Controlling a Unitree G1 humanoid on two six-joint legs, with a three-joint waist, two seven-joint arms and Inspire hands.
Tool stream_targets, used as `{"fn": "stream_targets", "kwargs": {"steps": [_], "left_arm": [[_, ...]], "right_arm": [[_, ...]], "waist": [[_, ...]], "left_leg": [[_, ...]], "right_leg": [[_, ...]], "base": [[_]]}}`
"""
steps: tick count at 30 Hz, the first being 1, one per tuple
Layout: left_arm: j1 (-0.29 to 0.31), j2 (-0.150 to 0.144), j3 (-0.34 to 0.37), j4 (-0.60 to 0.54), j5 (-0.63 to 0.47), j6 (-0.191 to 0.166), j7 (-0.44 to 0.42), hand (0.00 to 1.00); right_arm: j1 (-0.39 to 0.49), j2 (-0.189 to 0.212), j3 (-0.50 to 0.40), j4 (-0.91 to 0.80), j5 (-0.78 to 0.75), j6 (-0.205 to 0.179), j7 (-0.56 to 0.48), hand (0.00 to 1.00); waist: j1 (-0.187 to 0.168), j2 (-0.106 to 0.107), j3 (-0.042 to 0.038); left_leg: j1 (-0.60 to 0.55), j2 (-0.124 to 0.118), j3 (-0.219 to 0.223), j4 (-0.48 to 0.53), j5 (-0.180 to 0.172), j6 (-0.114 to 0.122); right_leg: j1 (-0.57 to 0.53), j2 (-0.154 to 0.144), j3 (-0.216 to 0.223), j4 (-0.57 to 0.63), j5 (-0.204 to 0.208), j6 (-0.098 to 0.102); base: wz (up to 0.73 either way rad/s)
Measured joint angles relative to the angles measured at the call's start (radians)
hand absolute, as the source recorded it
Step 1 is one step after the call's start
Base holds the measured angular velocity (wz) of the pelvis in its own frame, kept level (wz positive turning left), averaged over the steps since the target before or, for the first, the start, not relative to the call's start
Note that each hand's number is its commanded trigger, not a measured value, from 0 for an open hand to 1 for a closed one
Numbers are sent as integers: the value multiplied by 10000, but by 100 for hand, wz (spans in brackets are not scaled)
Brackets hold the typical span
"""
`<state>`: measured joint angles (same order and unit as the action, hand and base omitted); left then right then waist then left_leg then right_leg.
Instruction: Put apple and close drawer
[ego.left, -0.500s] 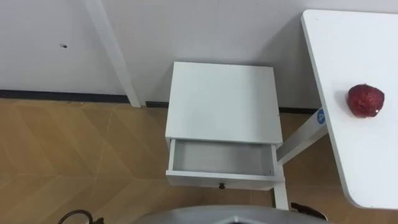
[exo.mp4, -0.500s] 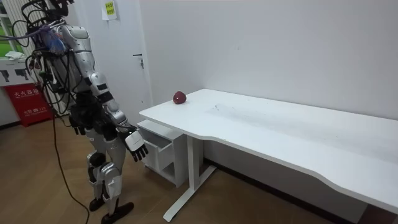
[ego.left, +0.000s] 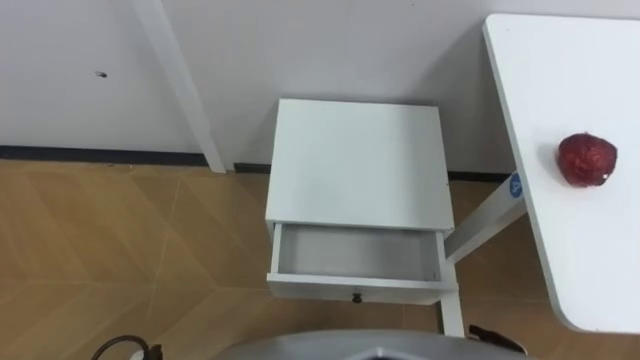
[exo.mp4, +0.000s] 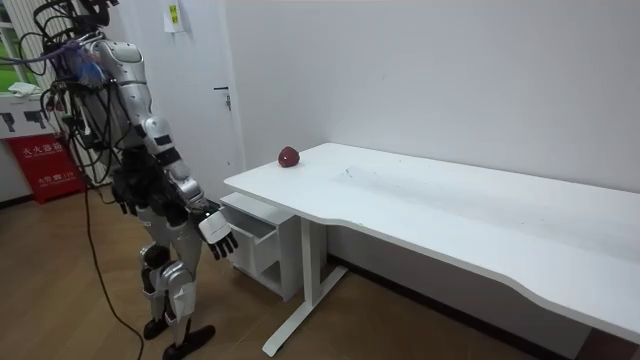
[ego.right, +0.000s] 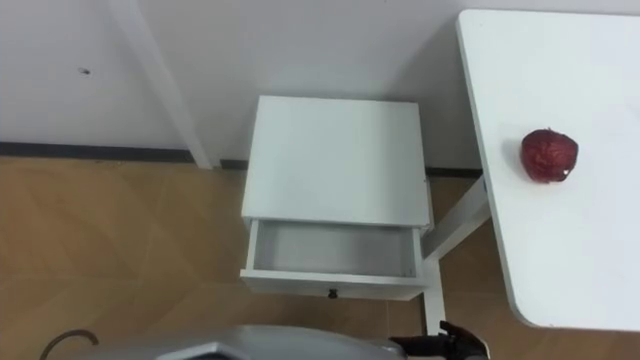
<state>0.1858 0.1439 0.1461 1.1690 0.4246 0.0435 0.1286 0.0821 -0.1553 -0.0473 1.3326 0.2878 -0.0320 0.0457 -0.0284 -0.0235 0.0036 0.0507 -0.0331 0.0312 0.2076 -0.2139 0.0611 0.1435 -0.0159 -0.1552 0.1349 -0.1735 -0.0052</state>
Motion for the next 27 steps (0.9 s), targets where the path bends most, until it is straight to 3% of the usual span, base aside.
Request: {"fn": "stream_targets", "kwargs": {"steps": [7, 12, 15, 17, 20, 27], "left_arm": [[106, -120, 932, -25, -5, -38, 229, 0], [420, -95, 1616, -23, -6, -198, 444, 0], [466, -98, 1656, -23, -15, -198, 452, 0], [470, -96, 1664, -31, -15, -198, 453, 0], [468, -96, 1664, -86, -10, -198, 476, 0], [449, -97, 1662, -96, -228, -194, 625, 0]], "right_arm": [[422, 62, -1729, 277, 3632, 142, 8, 0], [585, 52, -4124, 203, 6936, 307, -172, 0], [575, 46, -4800, 193, 8199, 307, -504, 0], [572, 41, -5094, 150, 8725, 307, -723, 0], [542, 42, -5556, -192, 9307, 307, -1306, 0], [421, 35, -6332, -1052, 10215, 127, -2290, 0]], "waist": [[-240, 65, -22], [-575, 71, -14], [-767, 31, 3], [-808, 27, -19], [-904, -40, -124], [-1068, -102, -158]], "left_leg": [[16, 11, 106, -27, -6, 2], [239, 19, 218, -114, -26, 9], [275, 19, 258, -89, -34, 20], [250, 18, 277, -48, -37, 23], [61, 15, 312, 65, -34, 25], [-147, 13, 298, 171, -34, 29]], "right_leg": [[-32, 9, 125, 2, 0, 0], [89, 8, 162, 5, -2, 2], [116, -3, 164, 22, -3, 4], [108, -10, 161, 21, -6, 8], [-36, -14, 152, 45, -9, 10], [-239, -24, 166, 136, -19, 18]], "base": [[-4], [-9], [-2], [0], [1], [2]]}}
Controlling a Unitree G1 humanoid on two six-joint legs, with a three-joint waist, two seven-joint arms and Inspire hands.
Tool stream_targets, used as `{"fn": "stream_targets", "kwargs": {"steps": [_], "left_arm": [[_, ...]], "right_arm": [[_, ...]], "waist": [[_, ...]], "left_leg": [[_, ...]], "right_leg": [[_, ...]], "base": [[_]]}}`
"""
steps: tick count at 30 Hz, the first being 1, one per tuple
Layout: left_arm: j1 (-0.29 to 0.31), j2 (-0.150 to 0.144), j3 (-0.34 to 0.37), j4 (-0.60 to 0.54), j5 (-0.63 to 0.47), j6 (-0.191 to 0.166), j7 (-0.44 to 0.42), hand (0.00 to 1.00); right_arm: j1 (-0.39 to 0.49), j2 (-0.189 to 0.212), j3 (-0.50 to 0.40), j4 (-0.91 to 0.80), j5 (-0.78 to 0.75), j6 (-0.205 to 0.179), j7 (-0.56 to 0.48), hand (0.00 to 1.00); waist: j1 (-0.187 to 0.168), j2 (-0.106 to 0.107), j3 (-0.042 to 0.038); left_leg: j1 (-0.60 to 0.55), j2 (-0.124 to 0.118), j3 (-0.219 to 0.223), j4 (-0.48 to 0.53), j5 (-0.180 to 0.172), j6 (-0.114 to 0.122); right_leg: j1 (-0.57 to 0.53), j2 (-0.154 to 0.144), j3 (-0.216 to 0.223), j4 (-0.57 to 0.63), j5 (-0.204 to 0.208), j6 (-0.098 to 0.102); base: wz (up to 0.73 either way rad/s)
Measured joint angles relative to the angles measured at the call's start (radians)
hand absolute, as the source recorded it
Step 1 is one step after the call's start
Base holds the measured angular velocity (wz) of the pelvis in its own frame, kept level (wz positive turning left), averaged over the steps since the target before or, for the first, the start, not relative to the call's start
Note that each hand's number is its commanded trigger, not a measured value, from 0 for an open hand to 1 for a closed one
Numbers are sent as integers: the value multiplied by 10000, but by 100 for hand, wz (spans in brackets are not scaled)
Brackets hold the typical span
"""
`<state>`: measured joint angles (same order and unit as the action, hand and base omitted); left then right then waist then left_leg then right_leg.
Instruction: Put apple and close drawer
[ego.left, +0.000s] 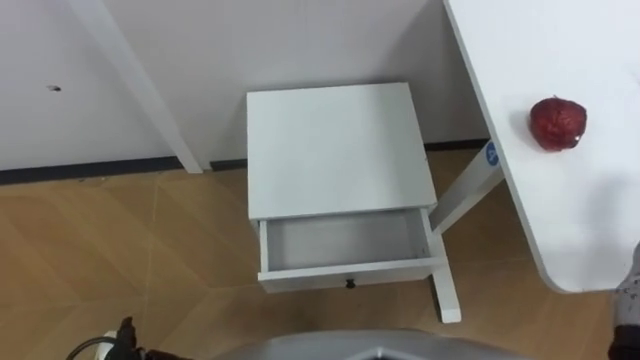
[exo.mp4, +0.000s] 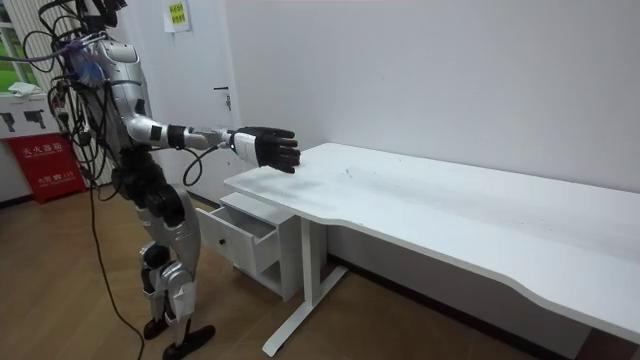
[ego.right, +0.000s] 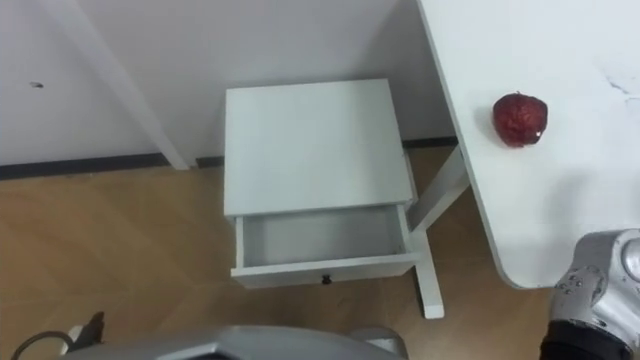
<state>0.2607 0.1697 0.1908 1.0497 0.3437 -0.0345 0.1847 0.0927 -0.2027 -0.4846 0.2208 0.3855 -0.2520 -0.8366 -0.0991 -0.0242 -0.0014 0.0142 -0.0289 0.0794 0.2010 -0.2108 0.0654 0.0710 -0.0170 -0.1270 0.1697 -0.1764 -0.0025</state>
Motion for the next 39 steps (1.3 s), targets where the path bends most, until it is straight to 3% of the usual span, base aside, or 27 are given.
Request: {"fn": "stream_targets", "kwargs": {"steps": [8, 14, 16, 20, 23, 29, 34, 39], "left_arm": [[165, -51, 15, -483, 9, 2, -15, 0], [206, 11, 15, -483, 141, 36, -17, 0], [236, 48, 15, -477, 142, 65, -17, 0], [265, 63, 19, -477, 245, 142, -31, 0], [300, 83, 12, -478, 234, 142, -28, 0], [283, 226, 5, -487, 232, 123, -26, 0], [311, 310, 6, -485, 226, 123, -14, 0], [450, 320, 7, -483, 218, 122, -4, 0]], "right_arm": [[1, -369, 506, 160, -322, 471, 1241, 0], [-27, -766, 727, 1031, -843, 807, 2344, 0], [-29, -791, 729, 1252, -873, 837, 2654, 0], [-63, -911, 826, 1262, -1342, 999, 3284, 0], [-89, -1235, 1151, 1262, -1554, 1003, 3612, 0], [-310, -1482, 1504, 1263, -1556, 1005, 4421, 0], [-309, -1483, 1512, 1297, -1556, 1006, 5041, 0], [-309, -1493, 1542, 1297, -1581, 1014, 5659, 0]], "waist": [[297, -144, 72], [451, -319, 46], [483, -405, 101], [493, -520, 139], [512, -526, 133], [490, -538, 91], [515, -552, 65], [515, -573, -15]], "left_leg": [[-19, -2, -6, -6, -1, 1], [39, -1, -5, -30, 1, 1], [128, 2, -8, -52, 1, 1], [137, 0, -23, -89, 0, 2], [132, -1, -3, -56, 0, 2], [140, 3, 0, 4, 0, 1], [151, 0, 4, 42, 1, 2], [158, 6, 11, 61, 1, 1]], "right_leg": [[-4, -83, -145, -1, -1, 2], [40, -67, -113, -9, -2, 4], [123, -68, -114, -19, -2, 4], [117, -61, -118, -19, -2, 4], [125, -70, -134, -15, 0, 7], [171, -94, -147, -15, 0, 6], [198, -96, -142, -13, 0, 6], [210, -100, -145, -6, 1, 6]], "base": [[0], [0], [0], [0], [0], [0], [0], [0]]}}
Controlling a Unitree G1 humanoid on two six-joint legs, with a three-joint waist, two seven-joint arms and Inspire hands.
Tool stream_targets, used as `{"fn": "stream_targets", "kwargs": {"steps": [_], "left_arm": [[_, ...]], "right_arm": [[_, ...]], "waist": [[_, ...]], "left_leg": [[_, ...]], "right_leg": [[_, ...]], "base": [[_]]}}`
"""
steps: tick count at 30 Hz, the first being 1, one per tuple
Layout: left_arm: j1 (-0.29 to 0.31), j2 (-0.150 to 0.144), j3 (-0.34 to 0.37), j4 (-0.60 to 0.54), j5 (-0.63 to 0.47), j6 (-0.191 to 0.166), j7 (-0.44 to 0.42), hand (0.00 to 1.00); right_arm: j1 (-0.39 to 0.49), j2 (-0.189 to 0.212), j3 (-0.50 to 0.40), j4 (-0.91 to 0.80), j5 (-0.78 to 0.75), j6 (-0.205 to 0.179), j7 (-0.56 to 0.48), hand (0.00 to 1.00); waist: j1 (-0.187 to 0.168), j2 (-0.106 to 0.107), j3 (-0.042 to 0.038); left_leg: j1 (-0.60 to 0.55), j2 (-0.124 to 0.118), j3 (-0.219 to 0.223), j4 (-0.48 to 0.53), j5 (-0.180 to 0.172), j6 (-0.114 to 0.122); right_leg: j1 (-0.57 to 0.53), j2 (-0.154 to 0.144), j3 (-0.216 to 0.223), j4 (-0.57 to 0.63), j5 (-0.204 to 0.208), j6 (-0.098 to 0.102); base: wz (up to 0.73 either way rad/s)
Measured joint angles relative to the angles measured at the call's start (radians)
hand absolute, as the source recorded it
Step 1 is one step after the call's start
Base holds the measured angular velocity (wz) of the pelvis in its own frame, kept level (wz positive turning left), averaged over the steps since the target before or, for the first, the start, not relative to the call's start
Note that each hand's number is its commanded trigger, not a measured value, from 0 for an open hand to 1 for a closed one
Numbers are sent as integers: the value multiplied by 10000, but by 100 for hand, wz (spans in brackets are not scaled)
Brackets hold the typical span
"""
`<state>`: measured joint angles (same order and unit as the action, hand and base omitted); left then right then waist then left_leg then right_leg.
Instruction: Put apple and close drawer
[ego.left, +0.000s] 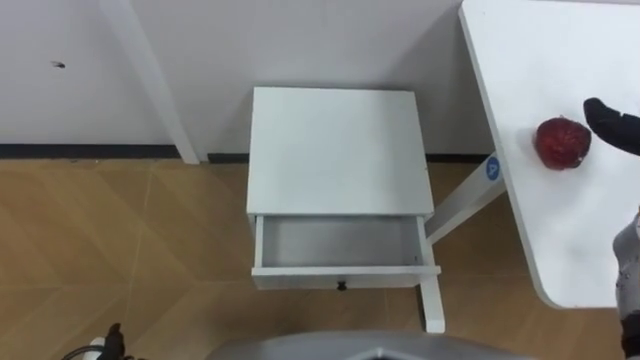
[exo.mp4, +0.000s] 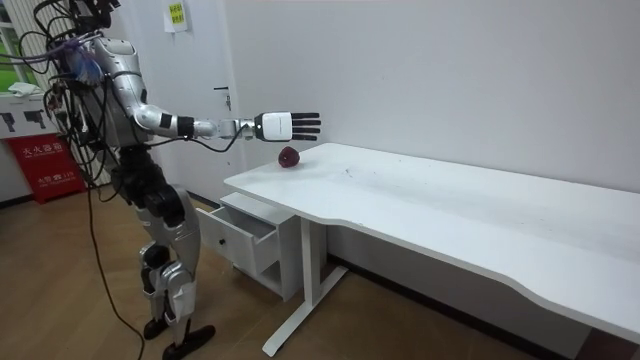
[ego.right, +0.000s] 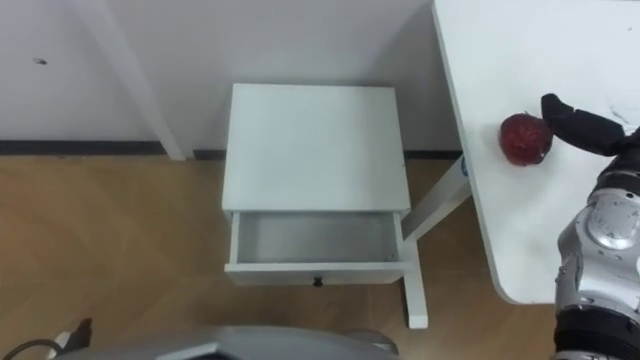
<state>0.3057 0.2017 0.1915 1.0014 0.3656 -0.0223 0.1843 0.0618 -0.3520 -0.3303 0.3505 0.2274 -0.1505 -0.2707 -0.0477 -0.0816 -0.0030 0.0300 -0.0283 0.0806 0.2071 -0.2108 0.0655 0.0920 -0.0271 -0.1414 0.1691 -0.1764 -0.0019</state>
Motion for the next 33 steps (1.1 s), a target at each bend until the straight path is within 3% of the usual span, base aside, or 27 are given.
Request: {"fn": "stream_targets", "kwargs": {"steps": [10, 21, 25, 29, 33], "left_arm": [[4, 1, 0, 18, 0, 2, -33, 0], [-9, -5, -115, 22, -6, 2, -269, 0], [-104, -5, -136, 17, 3, 4, -358, 0], [-127, -4, -207, 17, 2, 11, -426, 0], [-144, -4, -206, 8, 11, 14, -443, 0]], "right_arm": [[0, -13, 212, -1, -444, 9, 799, 0], [-1, -15, 470, 12, -1025, 9, 1635, 0], [-31, -69, 792, 361, -1421, 20, 2015, 0], [-48, -100, 1005, 497, -1866, 157, 2303, 0], [-53, -192, 1123, 609, -1984, 174, 2501, 0]], "waist": [[27, -117, 56], [28, -12, 125], [31, -5, 115], [30, 68, 26], [74, 51, 1]], "left_leg": [[4, -3, -20, 52, -2, 2], [-46, -13, -211, 55, -3, 2], [-65, -14, -252, 62, -3, 1], [-65, -22, -267, 63, -2, 1], [-5, -20, -267, 63, -2, 1]], "right_leg": [[50, -10, -37, -1, 0, 0], [39, -6, -170, -9, 0, 0], [38, -9, -208, -7, 0, 0], [46, -18, -233, -7, 1, 0], [96, -17, -233, -8, 1, 0]], "base": [[0], [2], [4], [0], [0]]}}
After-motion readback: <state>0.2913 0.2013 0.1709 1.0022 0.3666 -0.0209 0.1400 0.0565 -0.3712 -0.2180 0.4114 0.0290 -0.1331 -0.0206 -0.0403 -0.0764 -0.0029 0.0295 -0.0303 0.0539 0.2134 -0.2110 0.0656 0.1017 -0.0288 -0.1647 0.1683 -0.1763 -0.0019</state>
